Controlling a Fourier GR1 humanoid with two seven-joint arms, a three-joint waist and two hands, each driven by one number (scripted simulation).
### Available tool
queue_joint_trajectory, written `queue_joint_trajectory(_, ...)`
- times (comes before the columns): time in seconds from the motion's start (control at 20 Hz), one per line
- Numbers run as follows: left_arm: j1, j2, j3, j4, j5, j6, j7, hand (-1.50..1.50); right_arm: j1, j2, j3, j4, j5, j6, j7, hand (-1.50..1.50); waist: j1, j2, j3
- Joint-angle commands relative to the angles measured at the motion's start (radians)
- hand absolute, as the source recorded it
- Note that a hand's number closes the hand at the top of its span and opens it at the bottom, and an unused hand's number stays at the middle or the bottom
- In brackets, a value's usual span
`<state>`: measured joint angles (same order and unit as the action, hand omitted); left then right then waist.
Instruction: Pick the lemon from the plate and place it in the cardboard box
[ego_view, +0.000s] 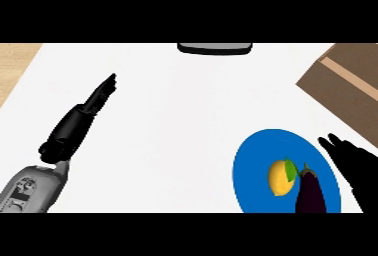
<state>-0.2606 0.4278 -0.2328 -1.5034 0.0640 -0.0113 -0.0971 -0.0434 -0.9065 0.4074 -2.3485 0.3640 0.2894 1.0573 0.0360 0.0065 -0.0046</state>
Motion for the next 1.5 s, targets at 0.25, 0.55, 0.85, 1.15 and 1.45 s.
queue_joint_trajectory(0.25,-0.004,0.017,0.047,-0.024,0.015,-0.026,0.032,0.00,-0.203,0.215,0.238,0.089,0.068,0.097,0.329,-1.50,-0.008,-0.005,0.001)
queue_joint_trajectory(0.55,-0.006,0.006,0.054,-0.006,-0.008,-0.019,0.045,0.00,-0.226,0.275,0.278,0.246,0.195,0.083,0.271,-1.50,-0.023,-0.005,0.003)
queue_joint_trajectory(0.85,-0.014,0.022,0.091,-0.007,0.013,-0.059,0.041,0.00,-0.280,0.369,0.264,0.326,0.215,0.144,0.282,-1.50,-0.025,-0.006,0.003)
queue_joint_trajectory(1.15,-0.009,-0.028,0.060,0.015,-0.033,-0.039,0.034,0.00,-0.234,0.377,0.232,0.385,0.269,0.155,0.217,-1.50,-0.039,-0.006,0.004)
queue_joint_trajectory(1.45,0.051,-0.012,0.105,0.005,-0.028,-0.072,-0.024,0.00,-0.172,0.447,0.230,0.413,0.363,0.132,0.180,-1.50,-0.036,-0.007,0.004)
